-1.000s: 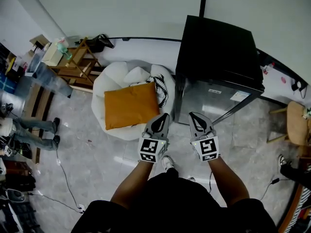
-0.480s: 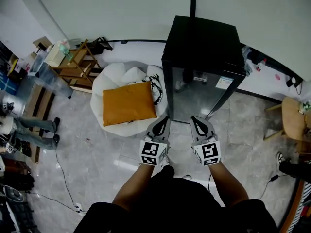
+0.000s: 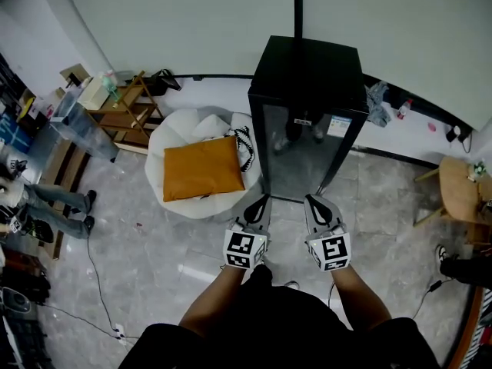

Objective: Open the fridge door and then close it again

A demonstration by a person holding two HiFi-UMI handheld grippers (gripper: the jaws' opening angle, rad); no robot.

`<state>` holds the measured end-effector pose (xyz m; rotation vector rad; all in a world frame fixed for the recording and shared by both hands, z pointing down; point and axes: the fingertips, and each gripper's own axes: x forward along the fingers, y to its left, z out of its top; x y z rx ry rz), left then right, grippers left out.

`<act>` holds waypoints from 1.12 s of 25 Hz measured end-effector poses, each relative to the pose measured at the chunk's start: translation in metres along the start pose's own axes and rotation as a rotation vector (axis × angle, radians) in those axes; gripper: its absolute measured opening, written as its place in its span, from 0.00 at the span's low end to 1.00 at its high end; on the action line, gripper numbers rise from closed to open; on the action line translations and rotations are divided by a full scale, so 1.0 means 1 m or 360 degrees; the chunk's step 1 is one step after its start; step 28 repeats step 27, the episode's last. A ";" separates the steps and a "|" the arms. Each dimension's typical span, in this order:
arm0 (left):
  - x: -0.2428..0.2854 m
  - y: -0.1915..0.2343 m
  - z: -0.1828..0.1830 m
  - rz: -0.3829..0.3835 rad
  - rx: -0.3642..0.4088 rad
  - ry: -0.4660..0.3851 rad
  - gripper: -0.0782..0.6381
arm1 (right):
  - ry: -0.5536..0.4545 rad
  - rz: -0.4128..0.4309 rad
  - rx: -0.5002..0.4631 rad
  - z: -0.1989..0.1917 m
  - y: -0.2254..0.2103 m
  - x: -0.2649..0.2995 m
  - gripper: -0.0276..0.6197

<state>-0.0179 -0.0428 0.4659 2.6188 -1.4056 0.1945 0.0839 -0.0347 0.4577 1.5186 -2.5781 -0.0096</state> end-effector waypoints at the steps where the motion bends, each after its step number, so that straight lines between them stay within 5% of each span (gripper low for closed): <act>1: -0.003 -0.003 0.000 0.0001 0.0006 -0.0004 0.14 | 0.0001 0.0002 -0.0007 0.000 0.001 -0.005 0.06; 28: -0.057 -0.028 0.001 -0.0005 0.0063 -0.0023 0.14 | -0.0042 -0.0028 0.0011 0.012 0.035 -0.054 0.06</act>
